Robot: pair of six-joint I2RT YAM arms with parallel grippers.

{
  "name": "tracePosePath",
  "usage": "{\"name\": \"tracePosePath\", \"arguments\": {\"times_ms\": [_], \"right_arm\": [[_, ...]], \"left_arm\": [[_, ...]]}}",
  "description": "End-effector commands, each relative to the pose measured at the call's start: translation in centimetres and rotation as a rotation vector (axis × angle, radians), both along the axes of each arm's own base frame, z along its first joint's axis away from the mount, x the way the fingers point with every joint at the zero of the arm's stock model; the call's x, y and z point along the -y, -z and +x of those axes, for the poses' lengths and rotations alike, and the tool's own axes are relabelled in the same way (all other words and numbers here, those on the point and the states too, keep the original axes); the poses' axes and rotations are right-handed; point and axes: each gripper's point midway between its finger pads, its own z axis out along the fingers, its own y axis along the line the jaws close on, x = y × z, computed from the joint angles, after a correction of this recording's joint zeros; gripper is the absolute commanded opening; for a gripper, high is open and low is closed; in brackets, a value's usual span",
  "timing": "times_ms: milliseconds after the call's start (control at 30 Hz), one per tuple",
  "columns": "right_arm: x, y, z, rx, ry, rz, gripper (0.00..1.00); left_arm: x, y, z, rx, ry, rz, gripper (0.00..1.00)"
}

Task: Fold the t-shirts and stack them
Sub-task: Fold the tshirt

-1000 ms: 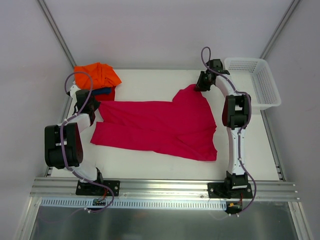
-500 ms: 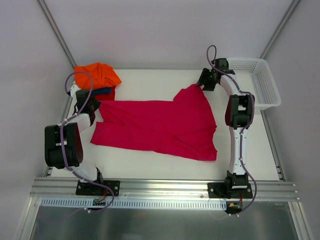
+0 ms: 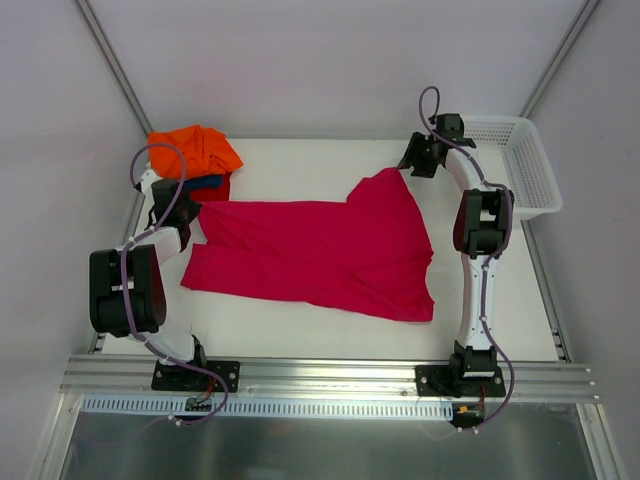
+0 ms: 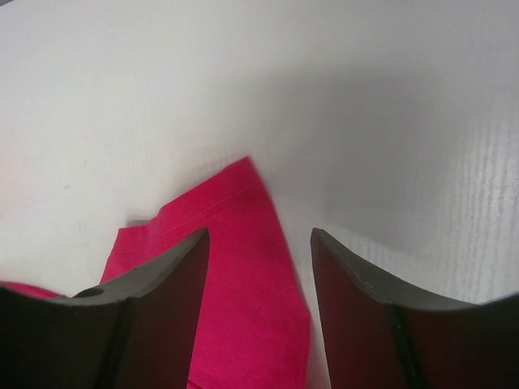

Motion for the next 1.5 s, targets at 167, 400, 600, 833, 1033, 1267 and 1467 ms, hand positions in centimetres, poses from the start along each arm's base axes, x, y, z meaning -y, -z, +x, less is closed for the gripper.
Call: {"name": "tracePosePath", "arguments": {"times_ms": [167, 400, 600, 833, 1033, 1267, 1467], "right_arm": [[-0.6, -0.4, 0.3, -0.011, 0.008, 0.063, 0.56], [-2.0, 0.6, -0.4, -0.041, -0.003, 0.089, 0.56], [-2.9, 0.7, -0.6, -0.050, -0.013, 0.112, 0.56], [-4.1, 0.8, -0.8, -0.060, -0.031, 0.131, 0.56], [-4.8, 1.2, -1.1, -0.070, -0.041, 0.128, 0.55], [-4.9, 1.1, -1.3, -0.075, -0.040, 0.131, 0.25], [-4.8, 1.3, -1.4, -0.076, -0.035, 0.128, 0.00]], "left_arm": [[-0.5, -1.5, 1.3, 0.048, 0.008, 0.034, 0.00], [-0.6, -1.7, 1.3, 0.052, 0.007, 0.035, 0.00], [-0.6, -1.7, 1.3, 0.055, 0.008, 0.033, 0.00], [-0.5, -1.7, 1.3, 0.055, 0.008, 0.031, 0.00], [-0.5, -1.9, 1.3, 0.060, 0.009, 0.031, 0.00], [-0.4, -1.9, 1.3, 0.060, 0.012, 0.029, 0.00], [-0.4, -1.9, 1.2, 0.060, 0.012, 0.029, 0.00]]}}
